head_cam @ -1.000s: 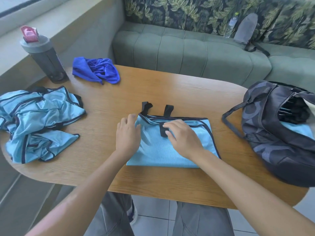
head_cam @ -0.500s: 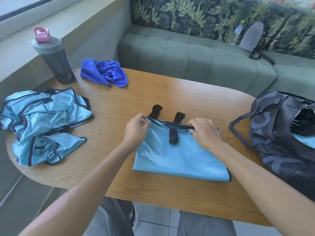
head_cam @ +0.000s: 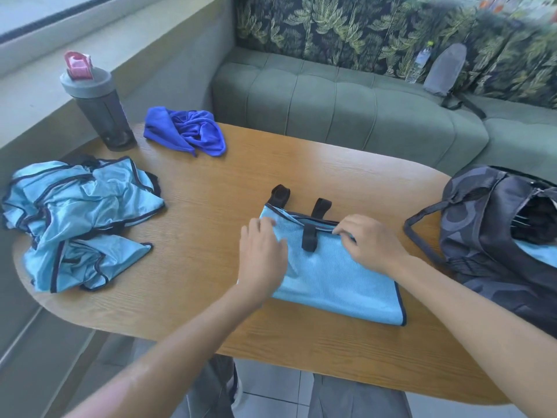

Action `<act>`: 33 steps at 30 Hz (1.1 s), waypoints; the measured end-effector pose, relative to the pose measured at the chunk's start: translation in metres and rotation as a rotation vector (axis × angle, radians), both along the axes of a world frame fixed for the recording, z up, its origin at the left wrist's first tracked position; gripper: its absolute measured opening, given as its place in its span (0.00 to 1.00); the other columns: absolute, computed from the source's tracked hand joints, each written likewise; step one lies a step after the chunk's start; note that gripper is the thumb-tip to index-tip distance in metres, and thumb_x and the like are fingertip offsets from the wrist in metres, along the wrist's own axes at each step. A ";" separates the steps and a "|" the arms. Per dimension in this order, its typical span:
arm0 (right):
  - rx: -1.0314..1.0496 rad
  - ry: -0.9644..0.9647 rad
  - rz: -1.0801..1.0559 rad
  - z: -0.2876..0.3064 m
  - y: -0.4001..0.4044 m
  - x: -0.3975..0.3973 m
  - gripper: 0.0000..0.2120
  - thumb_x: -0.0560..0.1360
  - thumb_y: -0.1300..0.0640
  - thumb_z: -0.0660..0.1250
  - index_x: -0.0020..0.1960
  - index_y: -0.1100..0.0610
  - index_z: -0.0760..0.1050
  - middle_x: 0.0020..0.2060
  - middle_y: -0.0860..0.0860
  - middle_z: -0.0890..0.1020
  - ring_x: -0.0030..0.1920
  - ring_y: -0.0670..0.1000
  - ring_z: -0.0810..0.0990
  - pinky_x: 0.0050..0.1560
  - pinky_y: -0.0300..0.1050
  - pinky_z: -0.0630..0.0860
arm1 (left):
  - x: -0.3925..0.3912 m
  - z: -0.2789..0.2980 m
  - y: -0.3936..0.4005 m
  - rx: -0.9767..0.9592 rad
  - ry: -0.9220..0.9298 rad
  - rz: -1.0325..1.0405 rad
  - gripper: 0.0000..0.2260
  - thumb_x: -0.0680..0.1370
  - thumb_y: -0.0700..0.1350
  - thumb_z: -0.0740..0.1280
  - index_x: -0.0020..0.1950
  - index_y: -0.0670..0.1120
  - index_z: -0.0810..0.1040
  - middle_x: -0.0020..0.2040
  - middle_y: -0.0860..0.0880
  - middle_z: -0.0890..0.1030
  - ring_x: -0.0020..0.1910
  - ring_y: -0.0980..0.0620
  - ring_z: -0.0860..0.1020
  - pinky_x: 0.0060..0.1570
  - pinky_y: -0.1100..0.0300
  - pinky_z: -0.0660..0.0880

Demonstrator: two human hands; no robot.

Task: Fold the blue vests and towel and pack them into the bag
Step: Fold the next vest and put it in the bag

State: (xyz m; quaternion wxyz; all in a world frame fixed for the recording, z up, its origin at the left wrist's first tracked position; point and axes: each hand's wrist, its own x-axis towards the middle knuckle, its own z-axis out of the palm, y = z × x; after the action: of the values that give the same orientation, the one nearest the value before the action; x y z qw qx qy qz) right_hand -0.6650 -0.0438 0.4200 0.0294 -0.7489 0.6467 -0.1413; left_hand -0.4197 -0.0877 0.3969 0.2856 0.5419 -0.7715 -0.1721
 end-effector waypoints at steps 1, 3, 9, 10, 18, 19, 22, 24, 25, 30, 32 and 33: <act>0.030 -0.036 0.081 -0.002 0.007 0.007 0.08 0.78 0.63 0.64 0.50 0.57 0.83 0.45 0.49 0.84 0.47 0.51 0.81 0.49 0.47 0.78 | -0.003 -0.009 0.018 -0.054 -0.048 -0.014 0.16 0.75 0.41 0.75 0.59 0.39 0.76 0.54 0.44 0.78 0.50 0.42 0.75 0.56 0.55 0.67; 0.124 -0.046 0.205 -0.009 0.018 0.023 0.12 0.76 0.59 0.61 0.49 0.56 0.83 0.43 0.48 0.84 0.46 0.50 0.81 0.49 0.49 0.79 | -0.007 -0.025 0.045 -0.009 -0.132 -0.036 0.22 0.74 0.46 0.75 0.63 0.38 0.75 0.61 0.41 0.77 0.58 0.39 0.77 0.62 0.52 0.69; 0.275 -0.147 0.254 -0.028 0.016 0.047 0.25 0.79 0.67 0.56 0.73 0.57 0.74 0.73 0.48 0.73 0.74 0.45 0.68 0.76 0.36 0.58 | 0.011 -0.050 0.045 0.105 -0.419 -0.145 0.36 0.81 0.61 0.48 0.81 0.36 0.59 0.81 0.38 0.61 0.80 0.40 0.60 0.79 0.46 0.58; 0.278 -0.160 0.230 -0.026 0.013 0.048 0.26 0.80 0.68 0.55 0.76 0.57 0.71 0.76 0.48 0.69 0.77 0.44 0.64 0.77 0.33 0.53 | 0.016 -0.048 0.037 0.111 -0.459 -0.215 0.37 0.81 0.62 0.45 0.82 0.37 0.56 0.82 0.39 0.57 0.82 0.41 0.55 0.80 0.46 0.53; 0.177 0.047 0.106 -0.026 0.004 0.019 0.25 0.85 0.57 0.57 0.81 0.57 0.60 0.80 0.49 0.60 0.81 0.48 0.54 0.80 0.46 0.51 | 0.065 -0.036 -0.067 -0.193 -0.680 -0.725 0.36 0.82 0.67 0.46 0.83 0.46 0.57 0.83 0.48 0.55 0.83 0.48 0.51 0.79 0.47 0.49; 0.201 0.061 0.094 -0.026 0.009 0.015 0.25 0.85 0.54 0.56 0.81 0.56 0.59 0.81 0.47 0.58 0.81 0.46 0.53 0.80 0.45 0.50 | 0.065 -0.033 -0.075 -0.267 -0.702 -0.736 0.33 0.82 0.64 0.50 0.82 0.46 0.62 0.83 0.47 0.59 0.82 0.47 0.56 0.78 0.48 0.51; 0.284 0.081 0.048 -0.024 0.033 0.014 0.26 0.86 0.50 0.54 0.82 0.54 0.55 0.81 0.44 0.52 0.81 0.43 0.47 0.81 0.45 0.48 | 0.059 -0.021 -0.079 -0.381 -0.714 -0.688 0.27 0.82 0.57 0.57 0.76 0.44 0.72 0.79 0.43 0.67 0.78 0.44 0.65 0.76 0.47 0.59; 0.311 0.035 -0.033 -0.025 0.051 0.018 0.27 0.86 0.48 0.54 0.82 0.54 0.53 0.81 0.43 0.49 0.81 0.42 0.45 0.81 0.45 0.48 | 0.059 -0.018 -0.066 -0.424 -0.601 -0.713 0.21 0.79 0.47 0.66 0.71 0.42 0.77 0.75 0.42 0.72 0.75 0.42 0.70 0.73 0.46 0.67; 0.318 0.001 -0.081 -0.027 0.059 0.019 0.27 0.86 0.48 0.54 0.83 0.54 0.53 0.82 0.43 0.49 0.80 0.42 0.44 0.81 0.45 0.48 | 0.062 -0.019 -0.056 -0.429 -0.519 -0.746 0.21 0.77 0.43 0.67 0.70 0.42 0.78 0.73 0.42 0.74 0.73 0.42 0.72 0.70 0.45 0.71; 0.175 -0.031 -0.141 -0.027 0.105 0.022 0.30 0.85 0.43 0.55 0.82 0.55 0.56 0.82 0.42 0.48 0.81 0.41 0.42 0.79 0.44 0.49 | 0.097 -0.021 0.009 -0.271 -0.377 -0.927 0.22 0.83 0.48 0.60 0.76 0.44 0.72 0.76 0.46 0.71 0.76 0.46 0.68 0.75 0.50 0.66; 0.168 -0.061 -0.077 -0.017 0.122 0.018 0.33 0.83 0.38 0.56 0.82 0.54 0.56 0.82 0.40 0.49 0.80 0.40 0.44 0.78 0.44 0.51 | 0.110 -0.021 0.026 -0.187 -0.421 -0.959 0.27 0.83 0.54 0.59 0.81 0.45 0.63 0.81 0.47 0.63 0.81 0.48 0.59 0.79 0.51 0.57; 0.207 -0.057 -0.031 -0.013 0.129 0.016 0.37 0.81 0.33 0.55 0.82 0.53 0.55 0.81 0.39 0.48 0.80 0.39 0.44 0.78 0.44 0.51 | 0.116 -0.021 0.031 -0.152 -0.462 -0.971 0.31 0.83 0.58 0.58 0.83 0.45 0.57 0.83 0.47 0.57 0.82 0.49 0.53 0.80 0.51 0.52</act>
State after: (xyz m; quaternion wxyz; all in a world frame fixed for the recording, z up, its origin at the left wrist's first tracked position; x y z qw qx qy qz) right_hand -0.6495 0.0853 0.4073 0.1228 -0.7275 0.6683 -0.0954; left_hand -0.3041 -0.0571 0.3763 0.0344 0.1246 -0.9861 -0.1045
